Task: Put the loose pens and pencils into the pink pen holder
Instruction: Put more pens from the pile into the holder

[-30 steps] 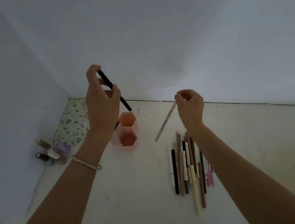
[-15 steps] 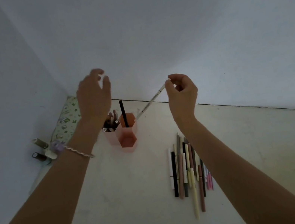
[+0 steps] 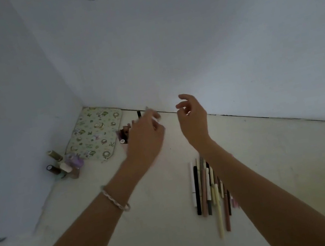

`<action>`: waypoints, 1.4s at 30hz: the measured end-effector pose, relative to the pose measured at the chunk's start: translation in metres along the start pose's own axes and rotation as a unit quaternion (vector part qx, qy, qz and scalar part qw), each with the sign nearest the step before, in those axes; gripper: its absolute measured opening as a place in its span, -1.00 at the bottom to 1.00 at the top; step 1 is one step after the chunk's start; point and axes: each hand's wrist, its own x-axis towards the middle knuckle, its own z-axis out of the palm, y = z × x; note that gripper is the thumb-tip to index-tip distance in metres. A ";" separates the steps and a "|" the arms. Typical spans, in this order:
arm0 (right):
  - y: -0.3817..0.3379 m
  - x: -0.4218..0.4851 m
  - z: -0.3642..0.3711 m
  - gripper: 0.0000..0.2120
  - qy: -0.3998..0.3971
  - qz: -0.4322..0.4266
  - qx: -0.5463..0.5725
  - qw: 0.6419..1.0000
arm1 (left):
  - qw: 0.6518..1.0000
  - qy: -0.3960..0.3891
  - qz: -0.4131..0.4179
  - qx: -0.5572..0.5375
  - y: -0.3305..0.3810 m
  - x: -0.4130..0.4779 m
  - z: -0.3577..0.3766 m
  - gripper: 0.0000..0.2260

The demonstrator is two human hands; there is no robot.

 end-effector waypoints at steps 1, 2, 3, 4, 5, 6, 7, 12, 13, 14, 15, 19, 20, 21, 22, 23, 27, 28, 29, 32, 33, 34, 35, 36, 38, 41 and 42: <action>0.003 0.003 -0.007 -0.64 0.008 0.012 0.000 1.000 | 0.998 -0.061 -0.021 0.027 -0.001 -0.012 0.020 -0.85; 0.008 0.004 -0.015 -0.67 0.010 0.022 -0.003 1.000 | 0.990 -0.125 -0.047 0.050 -0.003 -0.023 0.040 -0.83; 0.012 0.004 -0.023 -0.70 0.009 0.026 -0.010 1.000 | 0.979 -0.178 -0.064 0.076 -0.005 -0.035 0.059 -0.80; 0.016 0.003 -0.029 -0.73 0.006 0.028 -0.018 0.999 | 0.968 -0.215 -0.073 0.106 -0.008 -0.043 0.075 -0.78; 0.021 0.003 -0.036 -0.75 0.004 0.028 -0.030 0.999 | 0.960 -0.234 -0.080 0.131 -0.011 -0.050 0.090 -0.76; 0.026 0.002 -0.041 -0.77 0.003 0.030 -0.040 0.999 | 0.955 -0.240 -0.088 0.149 -0.014 -0.055 0.101 -0.75; 0.031 0.000 -0.048 -0.78 0.001 0.034 -0.049 0.998 | 0.951 -0.244 -0.098 0.161 -0.015 -0.058 0.111 -0.73; 0.052 -0.007 -0.069 -0.81 -0.007 0.062 -0.087 0.994 | 0.947 -0.234 -0.103 0.193 -0.020 -0.063 0.135 -0.65; 0.055 -0.009 -0.070 -0.81 -0.009 0.067 -0.093 0.993 | 0.948 -0.232 -0.104 0.189 -0.020 -0.063 0.136 -0.64; 0.059 -0.012 -0.071 -0.80 -0.016 0.072 -0.103 0.992 | 0.950 -0.232 -0.104 0.183 -0.019 -0.062 0.135 -0.64; 0.062 -0.014 -0.070 -0.80 -0.030 0.076 -0.123 0.989 | 0.953 -0.227 -0.103 0.173 -0.018 -0.059 0.131 -0.63; 0.075 -0.020 -0.060 -0.84 -0.170 0.109 -0.305 0.931 | 0.991 -0.112 -0.059 0.033 -0.005 -0.032 0.098 -0.63; 0.077 -0.023 -0.055 -0.82 -0.201 0.126 -0.343 0.909 | 0.996 -0.079 -0.037 0.001 0.001 -0.023 0.085 -0.64; 0.079 -0.027 -0.051 -0.80 -0.223 0.138 -0.368 0.892 | 0.998 -0.048 -0.015 -0.022 0.006 -0.015 0.072 -0.66; 0.082 -0.032 -0.047 -0.79 -0.239 0.141 -0.386 0.880 | 0.999 -0.020 0.005 -0.040 0.012 -0.008 0.060 -0.68; 0.084 -0.036 -0.044 -0.81 -0.248 0.134 -0.402 0.871 | 0.998 0.005 0.020 -0.057 0.017 -0.003 0.048 -0.70; 0.089 -0.047 -0.034 -0.77 -0.240 0.076 -0.473 0.844 | 0.992 0.049 0.048 -0.102 0.031 0.004 0.018 -0.71; 0.089 -0.048 -0.032 -0.77 -0.237 0.063 -0.487 0.838 | 0.992 0.054 0.052 -0.104 0.033 0.003 0.015 -0.71; 0.088 -0.048 -0.028 -0.80 -0.235 0.052 -0.500 0.832 | 0.991 0.057 0.055 -0.108 0.033 0.002 0.012 -0.71; 0.085 -0.048 -0.020 -0.95 -0.225 0.047 -0.534 0.813 | 0.990 0.060 0.054 -0.119 0.030 -0.001 0.011 -0.70; 0.085 -0.048 -0.019 -0.98 -0.220 0.048 -0.546 0.807 | 0.990 0.061 0.054 -0.118 0.028 -0.002 0.011 -0.70; 0.084 -0.049 -0.017 -0.98 -0.215 0.051 -0.551 0.805 | 0.990 0.063 0.053 -0.117 0.025 -0.002 0.011 -0.70; 0.085 -0.050 -0.017 -0.96 -0.212 0.054 -0.551 0.806 | 0.990 0.062 0.049 -0.119 0.023 -0.003 0.012 -0.70; 0.086 -0.051 -0.016 -0.96 -0.212 0.059 -0.545 0.809 | 0.990 0.059 0.043 -0.122 0.021 -0.004 0.012 -0.70; 0.087 -0.054 -0.015 -0.95 -0.215 0.067 -0.531 0.817 | 0.990 0.051 0.032 -0.125 0.020 -0.006 0.014 -0.70; 0.081 -0.050 -0.018 -0.82 -0.205 0.114 -0.451 0.861 | 0.990 0.055 0.038 -0.121 0.021 -0.008 0.013 -0.72; 0.076 -0.044 -0.021 -0.77 -0.190 0.133 -0.410 0.882 | 0.988 0.066 0.051 -0.126 0.021 -0.007 0.010 -0.73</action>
